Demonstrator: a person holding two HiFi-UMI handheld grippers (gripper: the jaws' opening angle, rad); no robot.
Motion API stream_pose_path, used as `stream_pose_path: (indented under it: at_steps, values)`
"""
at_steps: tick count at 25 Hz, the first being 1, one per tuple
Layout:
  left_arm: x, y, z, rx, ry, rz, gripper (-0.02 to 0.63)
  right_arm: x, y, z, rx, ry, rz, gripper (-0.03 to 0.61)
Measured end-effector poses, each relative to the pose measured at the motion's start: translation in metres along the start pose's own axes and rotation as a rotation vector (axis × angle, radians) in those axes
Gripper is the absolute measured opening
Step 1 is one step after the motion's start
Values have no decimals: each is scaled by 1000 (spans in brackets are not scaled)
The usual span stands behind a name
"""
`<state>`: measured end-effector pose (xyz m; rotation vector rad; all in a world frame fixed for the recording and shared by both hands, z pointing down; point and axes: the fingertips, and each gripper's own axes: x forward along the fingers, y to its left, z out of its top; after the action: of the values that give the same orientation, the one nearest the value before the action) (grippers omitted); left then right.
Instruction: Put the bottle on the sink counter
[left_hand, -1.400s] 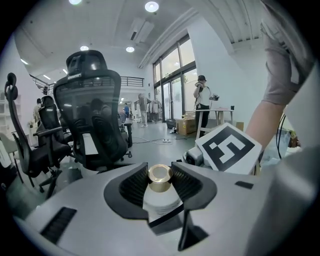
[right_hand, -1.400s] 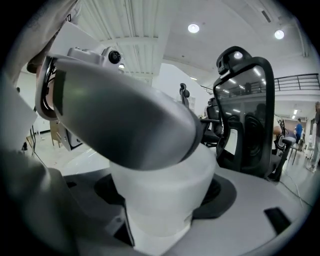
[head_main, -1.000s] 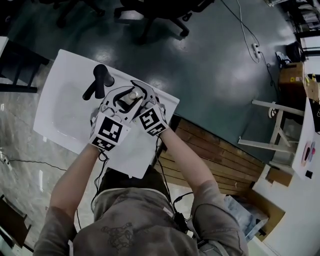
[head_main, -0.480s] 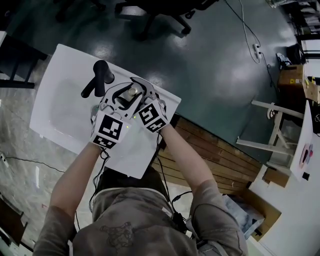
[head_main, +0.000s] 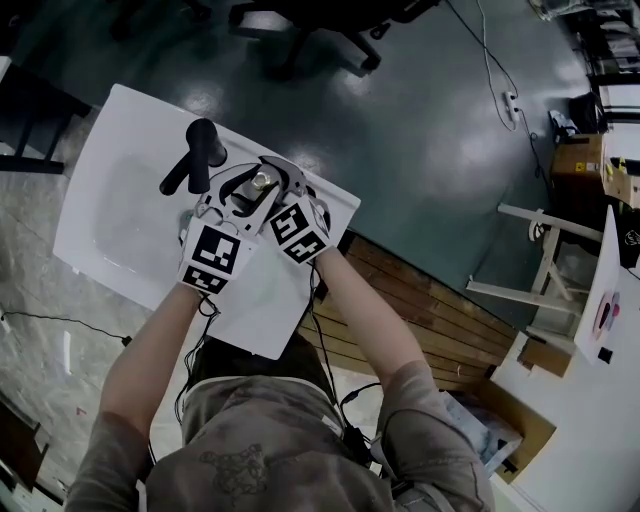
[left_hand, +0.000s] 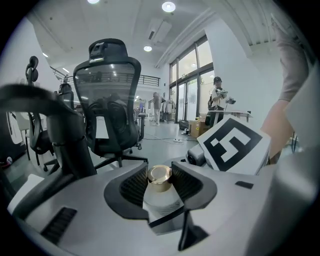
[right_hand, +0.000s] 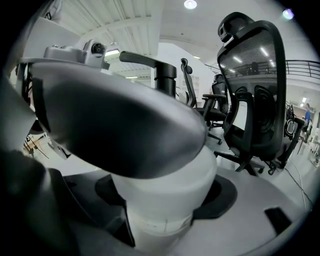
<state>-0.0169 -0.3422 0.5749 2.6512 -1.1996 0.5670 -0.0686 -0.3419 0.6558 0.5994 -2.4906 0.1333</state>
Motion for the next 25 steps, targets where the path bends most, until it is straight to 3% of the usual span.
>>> stream_pose_path:
  at_steps: [10,19,25]
  values:
    - [-1,2,-5,7,0,-4,152,3,4,-8,-52,88,11,316]
    - [4,-2,-2,-11,-64,-18,152,-2,-1,-18,-88,154,10,318]
    - [7,-11,-1,42,-77,-40,152,-8,-2,-23,-68,158,-6,318]
